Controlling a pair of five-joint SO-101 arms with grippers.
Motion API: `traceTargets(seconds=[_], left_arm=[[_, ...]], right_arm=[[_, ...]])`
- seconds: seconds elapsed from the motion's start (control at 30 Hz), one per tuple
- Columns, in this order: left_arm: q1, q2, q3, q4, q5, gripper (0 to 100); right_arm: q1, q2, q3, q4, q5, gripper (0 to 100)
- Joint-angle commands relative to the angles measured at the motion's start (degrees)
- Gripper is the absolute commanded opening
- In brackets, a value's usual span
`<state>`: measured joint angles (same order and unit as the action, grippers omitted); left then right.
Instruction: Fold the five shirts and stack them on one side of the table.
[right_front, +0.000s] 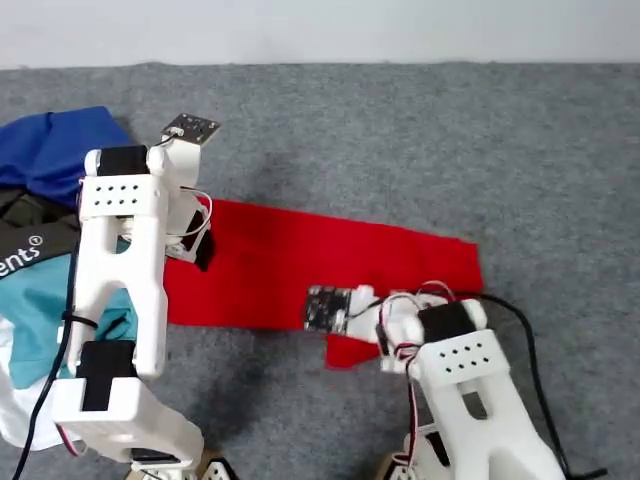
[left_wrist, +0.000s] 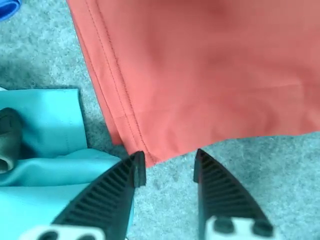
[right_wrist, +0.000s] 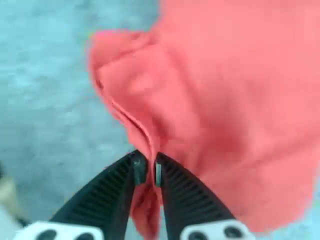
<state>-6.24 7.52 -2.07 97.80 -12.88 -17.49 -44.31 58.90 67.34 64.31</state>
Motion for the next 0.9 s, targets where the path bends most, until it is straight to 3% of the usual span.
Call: traceTargets(seconds=[0.0, 0.47, 0.87], left_arm=[[-0.2, -2.4, -0.1, -0.3, 0.5, 16], [-0.2, -2.4, -0.1, -0.3, 0.5, 16], [-0.2, -2.4, -0.1, -0.3, 0.5, 16]], right_arm=[[1.1, -0.2, -2.4, -5.7, 0.4, 1.0], [1.5, 0.3, -2.4, -21.6, -4.9, 1.0], [5.1, 12.3, -2.4, -34.8, -8.5, 1.1]])
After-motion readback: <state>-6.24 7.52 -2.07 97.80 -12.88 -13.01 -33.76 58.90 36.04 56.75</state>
